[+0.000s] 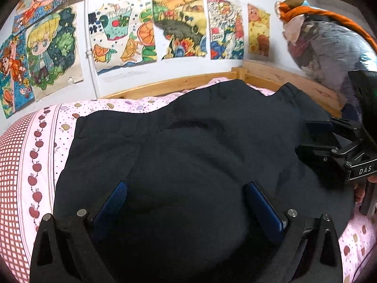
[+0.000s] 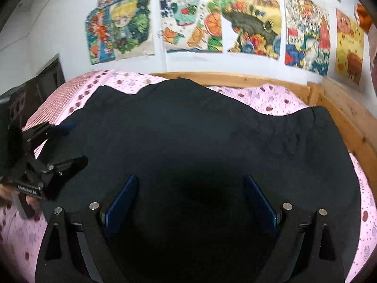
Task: Fold large clothes
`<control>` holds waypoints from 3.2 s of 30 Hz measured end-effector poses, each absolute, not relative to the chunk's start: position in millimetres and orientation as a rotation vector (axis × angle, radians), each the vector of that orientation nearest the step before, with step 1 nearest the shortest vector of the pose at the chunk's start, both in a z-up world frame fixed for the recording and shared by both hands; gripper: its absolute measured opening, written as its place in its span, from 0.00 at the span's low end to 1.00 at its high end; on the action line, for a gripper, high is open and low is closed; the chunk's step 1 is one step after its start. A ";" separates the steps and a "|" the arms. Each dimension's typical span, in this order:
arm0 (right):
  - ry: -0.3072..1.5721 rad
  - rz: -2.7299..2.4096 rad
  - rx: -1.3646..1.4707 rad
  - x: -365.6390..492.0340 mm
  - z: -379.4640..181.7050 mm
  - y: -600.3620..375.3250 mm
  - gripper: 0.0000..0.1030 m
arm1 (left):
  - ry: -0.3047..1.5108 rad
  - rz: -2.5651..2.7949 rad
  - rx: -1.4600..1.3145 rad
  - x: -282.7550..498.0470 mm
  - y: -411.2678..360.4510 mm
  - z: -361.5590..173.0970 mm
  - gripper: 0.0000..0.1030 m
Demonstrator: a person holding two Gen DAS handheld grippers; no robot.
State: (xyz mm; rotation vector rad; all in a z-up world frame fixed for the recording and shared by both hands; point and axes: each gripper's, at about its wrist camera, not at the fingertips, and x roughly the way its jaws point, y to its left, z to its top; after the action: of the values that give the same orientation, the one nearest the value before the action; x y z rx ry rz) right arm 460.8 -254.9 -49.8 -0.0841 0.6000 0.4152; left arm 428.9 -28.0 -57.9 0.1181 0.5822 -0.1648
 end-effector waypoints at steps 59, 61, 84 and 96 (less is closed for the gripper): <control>0.626 0.356 0.064 527.2 -102.9 -271.0 0.99 | 0.693 -0.150 0.104 501.2 -26.4 -99.2 1.00; 0.618 0.366 0.070 524.8 -102.0 -272.6 0.99 | 0.676 -0.147 0.106 496.4 -26.4 -99.6 1.00; 0.580 0.208 -0.023 485.6 -71.8 -286.3 0.99 | 0.603 -0.066 0.022 465.3 4.7 -73.8 1.00; 0.424 0.119 -0.219 449.0 -38.5 -290.8 0.99 | 0.600 0.121 -0.181 458.7 85.6 -62.4 1.00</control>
State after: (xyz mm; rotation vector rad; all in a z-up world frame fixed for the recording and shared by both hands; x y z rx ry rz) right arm 449.0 -290.8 -38.5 -0.2192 0.4245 0.1194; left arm 458.7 85.6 -62.4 -0.1810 0.5998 0.1209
